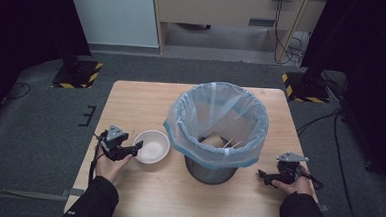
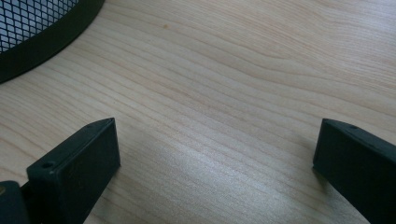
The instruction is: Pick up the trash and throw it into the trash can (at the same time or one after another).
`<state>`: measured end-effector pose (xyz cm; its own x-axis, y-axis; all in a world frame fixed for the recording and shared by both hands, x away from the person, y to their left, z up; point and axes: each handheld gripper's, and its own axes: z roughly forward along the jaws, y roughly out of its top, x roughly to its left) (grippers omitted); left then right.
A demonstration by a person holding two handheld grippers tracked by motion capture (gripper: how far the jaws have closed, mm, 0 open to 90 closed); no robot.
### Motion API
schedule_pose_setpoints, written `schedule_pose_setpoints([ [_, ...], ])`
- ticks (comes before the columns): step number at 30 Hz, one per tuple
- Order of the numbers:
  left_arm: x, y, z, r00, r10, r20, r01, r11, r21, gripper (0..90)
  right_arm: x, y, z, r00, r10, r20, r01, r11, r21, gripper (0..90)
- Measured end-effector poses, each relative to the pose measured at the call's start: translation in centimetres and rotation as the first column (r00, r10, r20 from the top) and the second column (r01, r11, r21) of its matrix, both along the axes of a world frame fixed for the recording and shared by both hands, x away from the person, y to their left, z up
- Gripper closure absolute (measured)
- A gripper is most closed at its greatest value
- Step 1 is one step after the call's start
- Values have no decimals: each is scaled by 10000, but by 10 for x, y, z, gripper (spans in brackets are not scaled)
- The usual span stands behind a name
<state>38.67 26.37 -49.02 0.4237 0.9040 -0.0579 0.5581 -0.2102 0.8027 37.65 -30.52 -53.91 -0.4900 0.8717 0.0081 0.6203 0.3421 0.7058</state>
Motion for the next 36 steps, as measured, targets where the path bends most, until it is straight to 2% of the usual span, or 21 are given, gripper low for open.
schedule_pose_setpoints([
  [1, 0, 1, -2, 9999, -2, -168, 3, 10000, 68, 316, 0, 0, 0, 10000, 5, 0, -5, 10000, -1, 7],
  [4, 1, 3, -7, 9996, 114, -264, -116, 9999, -78, 345, 0, 0, 0, 10000, 36, 2, -36, 10000, -1, 7],
  [5, 1, 5, -9, 9987, 244, -448, -248, 9997, -89, 358, 0, 0, 0, 10000, 43, 1, -43, 10000, -2, 7],
  [9, 3, 8, -12, 9970, 372, -685, -382, 9992, -133, 394, 0, 0, 0, 10000, 31, -14, -31, 10000, 10, 7],
  [11, 4, 9, -15, 9943, 401, -985, -422, 9989, -199, 448, 0, 0, 0, 10000, 44, 5, -44, 10000, -5, 7],
  [13, 4, 9, -16, 9934, 407, -1068, -433, 9988, -226, 466, 0, 0, 0, 10000, 40, -8, -40, 10000, 2, 8],
  [23, 7, 5, -19, 9846, 331, -1716, -356, 9993, -117, 662, 0, 0, 0, 10000, 44, 7, -44, 10000, -5, 7],
  [25, 7, 6, -18, 9840, 323, -1754, -373, 9990, -250, 709, 0, 0, 0, 10000, 48, 3, -48, 10000, -1, 7],
  [31, 4, 7, -11, 9851, 192, -1710, -329, 9965, -773, 777, 0, 0, 0, 10000, 40, -11, -40, 10000, 6, 7],
  [36, 3, 6, -6, 9862, 43, -1657, -218, 9943, -1043, 809, 0, 0, 0, 10000, 47, 3, -47, 10000, -1, 7],
])
